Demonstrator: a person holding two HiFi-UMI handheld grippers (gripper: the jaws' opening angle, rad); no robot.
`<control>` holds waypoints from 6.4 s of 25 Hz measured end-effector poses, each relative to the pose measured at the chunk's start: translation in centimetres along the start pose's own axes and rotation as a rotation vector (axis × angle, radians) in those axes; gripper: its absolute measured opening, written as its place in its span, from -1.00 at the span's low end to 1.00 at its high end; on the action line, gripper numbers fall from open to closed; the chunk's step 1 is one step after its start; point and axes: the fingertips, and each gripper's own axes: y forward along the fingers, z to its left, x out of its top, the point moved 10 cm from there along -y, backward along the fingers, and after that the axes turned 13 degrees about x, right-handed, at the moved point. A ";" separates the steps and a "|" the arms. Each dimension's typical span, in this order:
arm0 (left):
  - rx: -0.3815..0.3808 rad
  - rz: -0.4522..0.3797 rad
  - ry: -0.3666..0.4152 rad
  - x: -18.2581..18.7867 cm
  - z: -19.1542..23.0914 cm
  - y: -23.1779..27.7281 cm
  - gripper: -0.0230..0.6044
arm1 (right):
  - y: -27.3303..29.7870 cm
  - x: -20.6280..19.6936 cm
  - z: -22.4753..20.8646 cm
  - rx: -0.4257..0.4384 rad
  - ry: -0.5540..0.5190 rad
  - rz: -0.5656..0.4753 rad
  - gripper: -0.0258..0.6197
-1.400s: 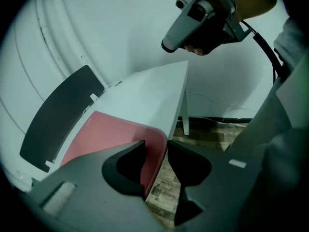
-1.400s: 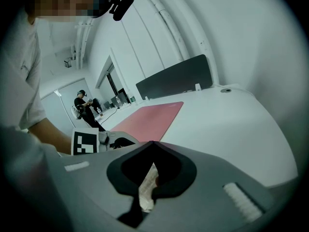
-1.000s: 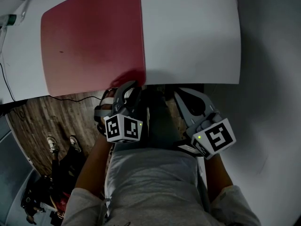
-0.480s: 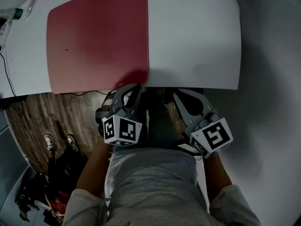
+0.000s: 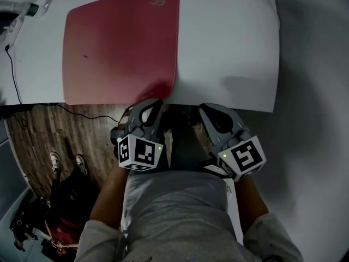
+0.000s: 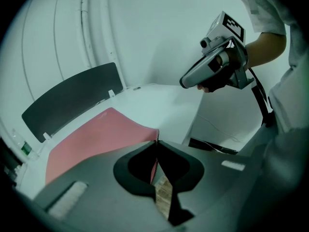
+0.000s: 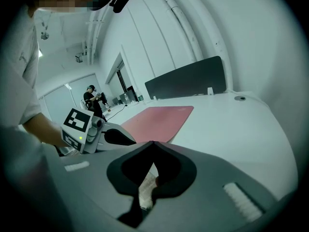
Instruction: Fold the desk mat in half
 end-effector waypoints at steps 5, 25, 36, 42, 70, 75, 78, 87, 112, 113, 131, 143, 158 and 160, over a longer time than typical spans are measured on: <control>-0.023 -0.027 -0.086 -0.3 1.5 -1.3 -0.82 | 0.5 0.1 1.4 -0.037 0.000 0.010 -0.90; -0.091 -0.177 -0.340 -3.4 10.7 -4.5 -0.82 | 6.8 1.2 4.6 -0.164 0.007 -0.004 -0.90; -0.035 -0.179 -0.394 -7.7 15.1 -7.3 -0.82 | 11.4 2.4 7.1 -0.143 -0.026 0.008 -0.90; -0.009 -0.176 -0.426 -9.9 16.3 -8.6 -0.82 | 13.3 2.6 8.5 -0.129 -0.039 0.014 -0.90; 0.134 -0.049 -0.554 -21.2 21.6 -11.7 -0.81 | 20.7 4.1 12.5 -0.070 -0.091 0.096 -0.90; 0.146 -0.034 -0.553 -22.4 22.4 -11.8 -0.81 | 21.9 4.4 12.8 -0.060 -0.096 0.107 -0.90; 0.149 -0.027 -0.559 -23.1 22.7 -11.9 -0.81 | 22.7 4.6 13.1 -0.055 -0.099 0.111 -0.90; 0.155 0.007 -0.601 -25.4 23.6 -11.4 -0.81 | 24.7 4.6 13.6 -0.030 -0.093 0.136 -0.90; 0.121 0.140 -0.763 -28.9 23.2 -9.9 -0.76 | 26.6 4.4 14.2 -0.007 -0.099 0.173 -0.90; 0.123 0.147 -0.764 -29.0 23.1 -9.9 -0.75 | 26.6 4.5 14.3 -0.006 -0.099 0.175 -0.90; 0.197 0.168 -0.713 -29.2 23.5 -11.6 -0.71 | 26.5 4.7 14.6 -0.007 -0.110 0.153 -0.90; 0.216 0.069 -0.661 -23.4 23.9 -13.8 -0.87 | 23.9 6.8 13.9 -0.004 -0.154 0.072 -0.90; 0.187 -0.044 -0.620 -11.5 21.4 -16.3 -0.87 | 16.6 10.5 12.1 -0.010 -0.200 0.038 -0.90; 0.179 -0.060 -0.611 -10.4 21.2 -16.7 -0.87 | 16.1 11.2 12.2 -0.011 -0.204 0.028 -0.90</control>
